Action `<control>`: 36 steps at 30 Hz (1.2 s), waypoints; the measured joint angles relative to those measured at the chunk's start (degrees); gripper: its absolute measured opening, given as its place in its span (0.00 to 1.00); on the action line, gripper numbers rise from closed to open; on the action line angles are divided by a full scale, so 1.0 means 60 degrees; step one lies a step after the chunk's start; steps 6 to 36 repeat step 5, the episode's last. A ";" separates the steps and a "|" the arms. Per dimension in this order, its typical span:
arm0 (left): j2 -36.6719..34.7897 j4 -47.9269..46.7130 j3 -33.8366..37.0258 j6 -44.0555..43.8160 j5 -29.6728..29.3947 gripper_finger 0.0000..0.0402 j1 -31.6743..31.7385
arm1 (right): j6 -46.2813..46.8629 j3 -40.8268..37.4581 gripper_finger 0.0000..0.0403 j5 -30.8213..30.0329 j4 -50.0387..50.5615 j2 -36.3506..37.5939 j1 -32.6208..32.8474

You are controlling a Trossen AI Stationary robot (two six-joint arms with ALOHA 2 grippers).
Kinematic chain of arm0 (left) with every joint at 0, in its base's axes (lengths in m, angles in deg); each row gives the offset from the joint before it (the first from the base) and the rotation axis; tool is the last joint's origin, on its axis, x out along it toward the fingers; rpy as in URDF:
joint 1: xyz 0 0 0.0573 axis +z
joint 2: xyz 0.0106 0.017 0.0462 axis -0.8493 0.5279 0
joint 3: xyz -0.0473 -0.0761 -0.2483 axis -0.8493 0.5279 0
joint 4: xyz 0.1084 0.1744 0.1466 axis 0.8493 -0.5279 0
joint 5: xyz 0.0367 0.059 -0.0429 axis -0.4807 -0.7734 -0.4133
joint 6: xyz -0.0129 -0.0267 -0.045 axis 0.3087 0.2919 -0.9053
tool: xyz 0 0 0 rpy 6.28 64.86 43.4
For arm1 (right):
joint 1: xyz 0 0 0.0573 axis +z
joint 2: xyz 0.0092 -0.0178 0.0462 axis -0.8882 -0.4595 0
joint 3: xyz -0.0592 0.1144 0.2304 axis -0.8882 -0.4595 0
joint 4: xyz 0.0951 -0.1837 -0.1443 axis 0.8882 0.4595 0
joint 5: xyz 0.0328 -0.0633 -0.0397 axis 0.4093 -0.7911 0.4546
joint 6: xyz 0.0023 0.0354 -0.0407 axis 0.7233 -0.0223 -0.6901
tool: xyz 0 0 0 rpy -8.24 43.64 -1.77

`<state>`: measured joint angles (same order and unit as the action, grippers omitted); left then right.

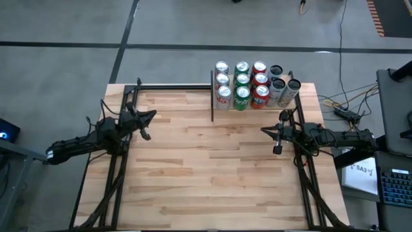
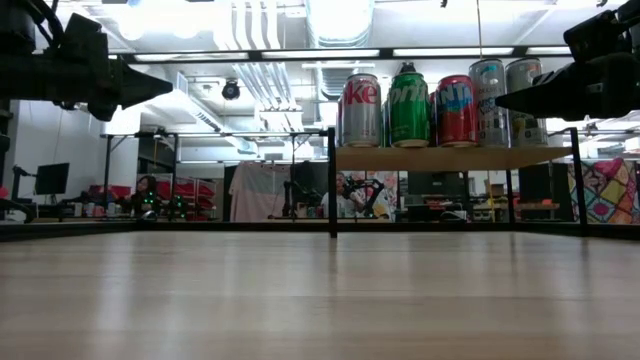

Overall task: Place canned beverage on shelf
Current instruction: Return to Home Position

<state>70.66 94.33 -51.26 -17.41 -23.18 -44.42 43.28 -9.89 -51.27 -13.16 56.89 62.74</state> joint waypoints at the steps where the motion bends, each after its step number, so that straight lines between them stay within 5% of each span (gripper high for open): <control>1: 0.0000 0.0000 0.0001 -0.0002 0.0000 0.00 -0.0001 | -0.0001 0.0001 0.03 0.0000 0.0000 0.0000 -0.0003; 36: 0.0000 0.0000 0.0000 0.0001 0.0000 0.00 -0.0002 | 0.0000 0.0004 0.03 0.0000 0.0000 0.0000 -0.0001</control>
